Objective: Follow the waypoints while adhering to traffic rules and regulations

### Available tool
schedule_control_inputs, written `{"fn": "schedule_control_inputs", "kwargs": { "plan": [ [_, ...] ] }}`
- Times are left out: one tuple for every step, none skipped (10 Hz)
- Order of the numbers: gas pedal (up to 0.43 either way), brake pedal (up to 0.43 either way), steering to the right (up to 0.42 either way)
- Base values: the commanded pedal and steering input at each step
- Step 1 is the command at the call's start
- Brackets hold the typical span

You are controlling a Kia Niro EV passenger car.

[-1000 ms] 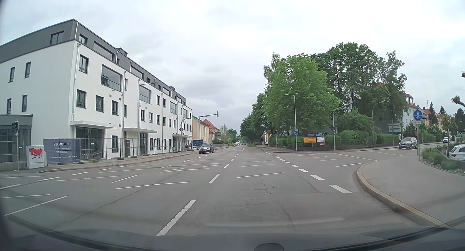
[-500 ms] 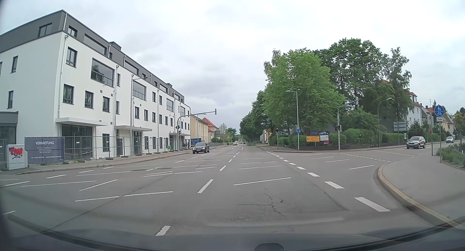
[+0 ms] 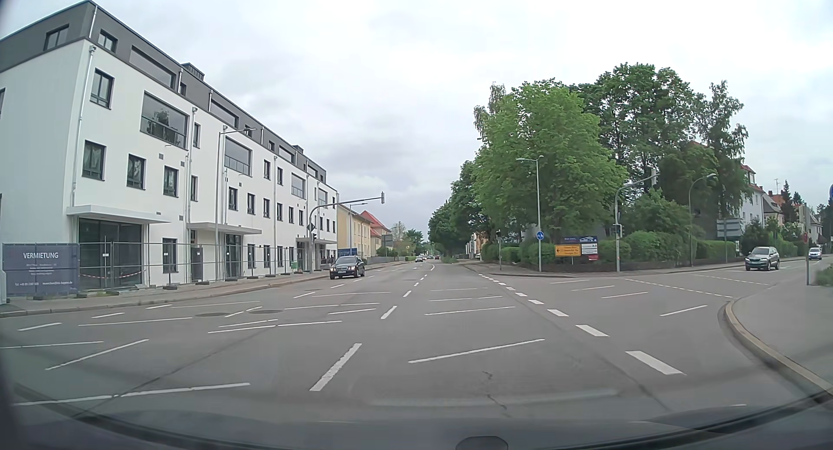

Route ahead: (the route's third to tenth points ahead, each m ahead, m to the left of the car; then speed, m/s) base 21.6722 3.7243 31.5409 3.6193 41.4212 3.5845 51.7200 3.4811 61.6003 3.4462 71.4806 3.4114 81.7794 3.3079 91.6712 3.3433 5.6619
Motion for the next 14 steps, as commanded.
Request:
{"fn": "schedule_control_inputs", "kwargs": {
  "plan": [
    [0.268,0.0,0.001],
    [0.268,0.0,0.001],
    [0.268,0.0,0.001],
    [0.268,0.0,0.001],
    [0.268,0.0,0.001],
    [0.268,0.0,0.001],
    [0.28,0.0,0.001],
    [0.28,0.0,0.001],
    [0.28,0.0,0.001],
    [0.28,0.0,0.001],
    [0.28,0.0,0.001],
    [0.28,0.0,0.001],
    [0.28,0.0,0.001],
    [0.28,0.0,0.001]
  ]
}}
